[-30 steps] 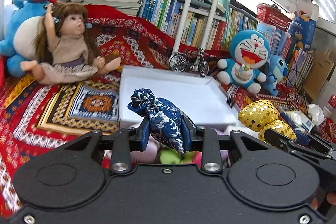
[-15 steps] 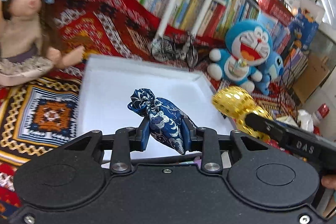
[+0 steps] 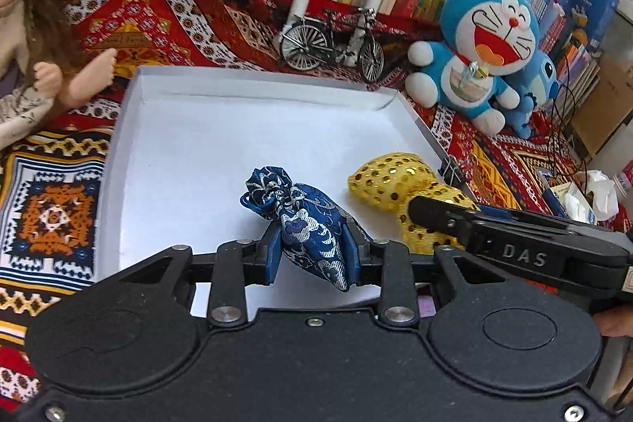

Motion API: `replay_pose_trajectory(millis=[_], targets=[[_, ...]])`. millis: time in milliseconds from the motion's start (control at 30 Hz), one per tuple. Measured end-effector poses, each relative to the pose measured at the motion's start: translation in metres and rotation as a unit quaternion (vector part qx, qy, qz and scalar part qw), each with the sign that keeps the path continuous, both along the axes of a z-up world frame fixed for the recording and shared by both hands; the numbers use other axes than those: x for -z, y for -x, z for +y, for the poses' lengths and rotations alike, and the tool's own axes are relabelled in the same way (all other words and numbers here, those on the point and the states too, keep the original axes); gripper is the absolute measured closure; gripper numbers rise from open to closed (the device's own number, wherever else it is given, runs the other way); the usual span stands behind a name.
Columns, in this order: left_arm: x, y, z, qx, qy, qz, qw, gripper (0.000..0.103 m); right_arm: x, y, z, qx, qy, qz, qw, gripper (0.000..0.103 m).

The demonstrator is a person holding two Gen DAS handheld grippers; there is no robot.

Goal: Organize soft objects
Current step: 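Carry the pouch and bow into the white box and open both tools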

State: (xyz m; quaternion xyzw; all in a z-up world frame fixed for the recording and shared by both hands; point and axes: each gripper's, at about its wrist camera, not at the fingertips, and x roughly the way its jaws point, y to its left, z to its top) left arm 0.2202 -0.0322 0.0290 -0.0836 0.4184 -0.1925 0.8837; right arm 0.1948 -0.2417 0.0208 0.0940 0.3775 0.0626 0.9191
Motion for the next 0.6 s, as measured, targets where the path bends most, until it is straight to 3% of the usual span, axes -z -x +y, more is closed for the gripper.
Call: replay_pose_trajectory(millis=[300, 600], targets=[[0.007, -0.008, -0.014, 0.023, 0.024, 0.014, 0.9993, 0.072, 0.009, -0.006, -0.007, 0.004, 0.003, 0.012, 1.0, 0.045], [0.01, -0.01, -0.032, 0.038, 0.007, 0.003, 0.9992, 0.071, 0.017, -0.007, -0.014, 0.014, -0.003, 0.021, 1.0, 0.045]])
